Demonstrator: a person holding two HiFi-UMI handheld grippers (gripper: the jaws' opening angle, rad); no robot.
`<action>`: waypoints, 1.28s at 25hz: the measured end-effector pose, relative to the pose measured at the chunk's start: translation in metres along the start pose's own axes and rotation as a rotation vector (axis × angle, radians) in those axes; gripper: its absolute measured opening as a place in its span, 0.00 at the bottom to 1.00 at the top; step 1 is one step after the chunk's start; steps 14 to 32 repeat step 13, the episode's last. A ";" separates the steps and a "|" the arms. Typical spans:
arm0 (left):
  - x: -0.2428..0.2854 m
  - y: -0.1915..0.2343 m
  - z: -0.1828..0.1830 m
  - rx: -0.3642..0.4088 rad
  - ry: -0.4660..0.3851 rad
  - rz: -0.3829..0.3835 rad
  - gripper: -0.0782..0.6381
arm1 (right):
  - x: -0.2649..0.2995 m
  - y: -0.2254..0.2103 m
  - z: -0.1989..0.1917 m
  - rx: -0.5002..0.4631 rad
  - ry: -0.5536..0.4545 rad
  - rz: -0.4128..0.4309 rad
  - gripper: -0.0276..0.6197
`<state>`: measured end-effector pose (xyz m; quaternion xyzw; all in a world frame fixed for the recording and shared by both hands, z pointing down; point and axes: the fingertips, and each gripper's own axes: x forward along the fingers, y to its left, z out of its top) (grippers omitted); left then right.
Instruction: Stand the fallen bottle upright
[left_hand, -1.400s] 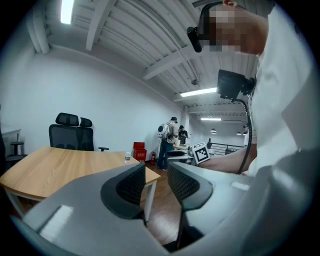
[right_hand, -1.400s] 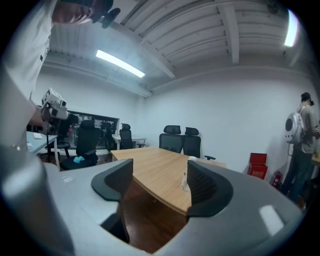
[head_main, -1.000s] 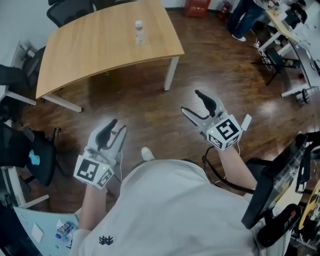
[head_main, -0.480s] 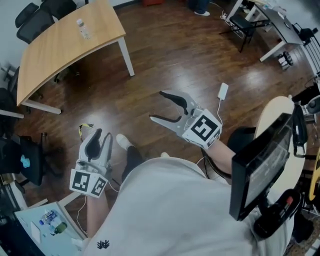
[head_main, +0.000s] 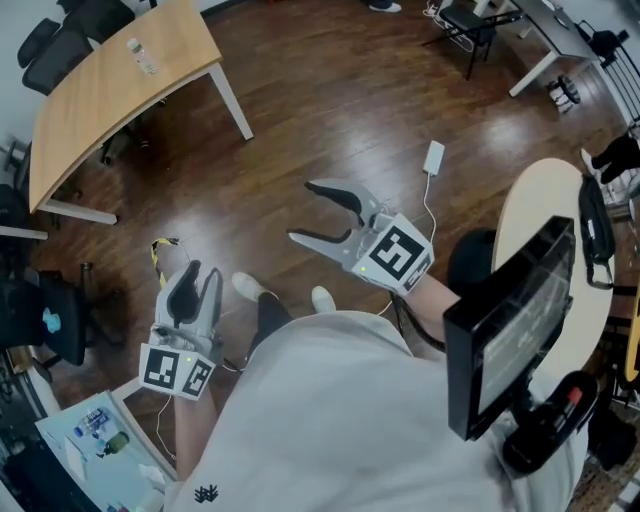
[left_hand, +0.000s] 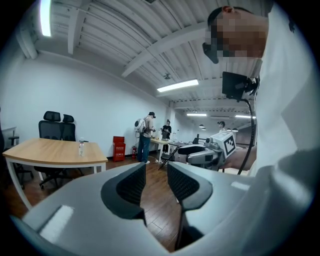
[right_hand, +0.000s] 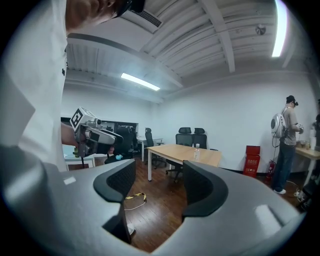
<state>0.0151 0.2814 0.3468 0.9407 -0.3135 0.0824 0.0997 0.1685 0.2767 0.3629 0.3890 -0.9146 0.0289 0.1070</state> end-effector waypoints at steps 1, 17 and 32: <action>-0.001 0.000 -0.001 0.000 0.000 0.000 0.30 | 0.000 0.001 0.000 -0.002 0.004 0.000 0.50; -0.007 0.045 -0.005 -0.033 -0.014 0.010 0.30 | 0.045 0.003 0.000 -0.016 0.060 0.016 0.49; -0.007 0.045 -0.005 -0.033 -0.014 0.010 0.30 | 0.045 0.003 0.000 -0.016 0.060 0.016 0.49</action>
